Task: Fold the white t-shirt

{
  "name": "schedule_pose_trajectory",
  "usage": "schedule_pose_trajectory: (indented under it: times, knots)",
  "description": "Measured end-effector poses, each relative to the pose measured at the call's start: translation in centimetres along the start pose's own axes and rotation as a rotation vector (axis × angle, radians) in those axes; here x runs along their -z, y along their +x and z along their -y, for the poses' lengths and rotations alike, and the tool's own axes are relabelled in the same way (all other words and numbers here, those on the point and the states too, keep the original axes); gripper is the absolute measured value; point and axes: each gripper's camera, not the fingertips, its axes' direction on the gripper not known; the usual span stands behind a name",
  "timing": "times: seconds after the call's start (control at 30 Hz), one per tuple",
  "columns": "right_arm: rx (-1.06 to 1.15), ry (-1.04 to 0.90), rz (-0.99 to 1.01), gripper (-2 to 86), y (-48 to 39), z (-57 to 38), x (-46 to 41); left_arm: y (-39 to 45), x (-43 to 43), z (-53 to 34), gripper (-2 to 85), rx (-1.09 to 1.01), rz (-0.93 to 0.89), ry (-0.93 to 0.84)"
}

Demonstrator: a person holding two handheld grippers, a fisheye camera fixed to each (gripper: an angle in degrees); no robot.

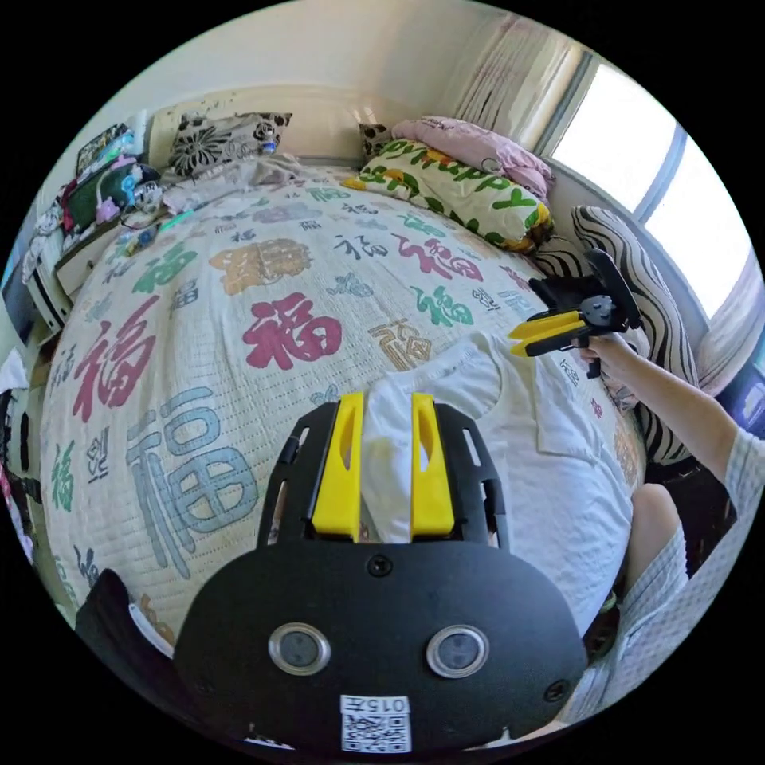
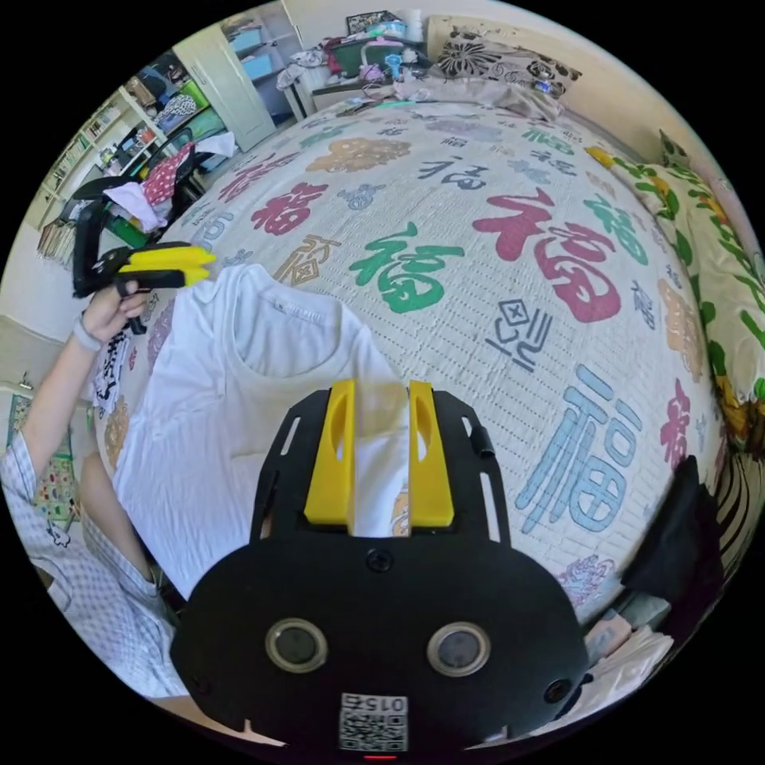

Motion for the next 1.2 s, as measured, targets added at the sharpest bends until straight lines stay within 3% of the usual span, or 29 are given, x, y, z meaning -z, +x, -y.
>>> schedule_pose_trajectory:
  times: [0.1, 0.2, 0.43, 0.73, 0.83, 1.03, 1.2]
  knots:
    - [0.024, -0.059, -0.02, 6.0, -0.7, -0.7, -0.6, -0.4, -3.3, 0.7, 5.8, 0.027, -0.014, -0.164]
    - [0.03, -0.089, -0.01, 1.4, -1.2, -1.9, 0.1, -0.4, -2.4, 0.1, 2.0, 0.074, -0.066, -0.129]
    - [0.027, 0.07, 0.049, -0.1, -4.4, -9.5, 7.7, 4.6, 5.6, -5.4, 0.5, -0.039, -0.063, 0.056]
    - [0.182, 0.127, 0.089, 0.0, -15.3, -27.9, 15.5, 16.9, 13.4, -20.2, 0.4, -0.306, -0.116, 0.025]
    - [0.21, 0.112, 0.099, 0.0, -18.9, -34.8, 15.0, 21.6, 12.9, -25.8, 0.4, -0.425, -0.091, -0.068]
    - [0.203, -0.041, 0.108, 0.0, -23.5, -44.8, 9.4, 27.0, 8.8, -33.3, 0.4, -0.453, -0.068, -0.231]
    - [0.239, -0.034, -0.004, -0.1, -24.9, -47.0, 9.3, 27.6, 9.5, -34.0, 0.3, -0.306, -0.1, -0.099]
